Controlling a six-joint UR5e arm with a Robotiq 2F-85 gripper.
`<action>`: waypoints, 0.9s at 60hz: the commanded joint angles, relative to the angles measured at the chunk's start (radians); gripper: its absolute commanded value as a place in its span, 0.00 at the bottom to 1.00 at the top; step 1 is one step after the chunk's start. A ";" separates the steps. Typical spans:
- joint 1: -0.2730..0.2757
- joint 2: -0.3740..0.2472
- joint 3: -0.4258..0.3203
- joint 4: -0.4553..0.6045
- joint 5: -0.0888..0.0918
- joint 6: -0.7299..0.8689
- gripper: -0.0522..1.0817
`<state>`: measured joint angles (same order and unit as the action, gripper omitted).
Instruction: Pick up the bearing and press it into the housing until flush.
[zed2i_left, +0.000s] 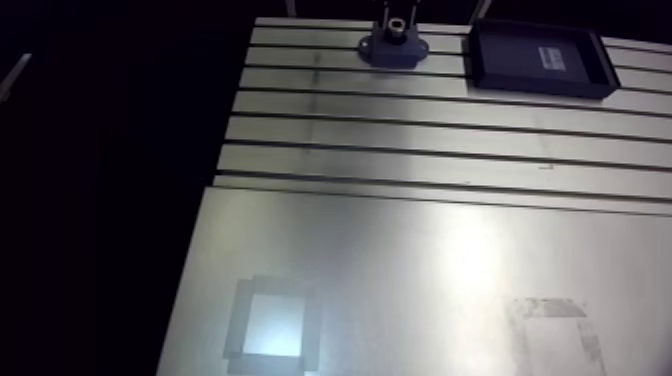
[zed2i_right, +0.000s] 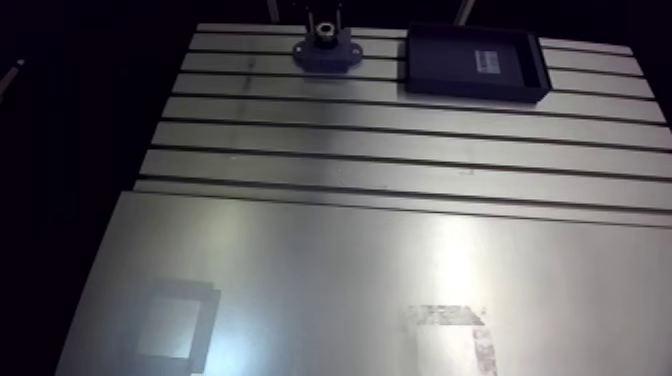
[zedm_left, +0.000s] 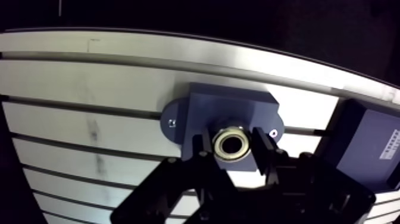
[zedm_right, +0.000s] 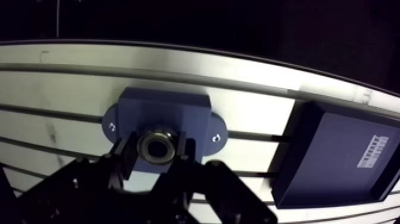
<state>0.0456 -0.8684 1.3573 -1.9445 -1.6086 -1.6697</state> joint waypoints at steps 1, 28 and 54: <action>0.000 0.001 0.004 -0.001 0.000 0.000 0.62; 0.000 0.003 0.006 -0.001 -0.001 0.000 0.62; -0.001 0.003 0.010 -0.001 -0.001 -0.002 0.62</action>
<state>0.0448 -0.8661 1.3651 -1.9459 -1.6099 -1.6707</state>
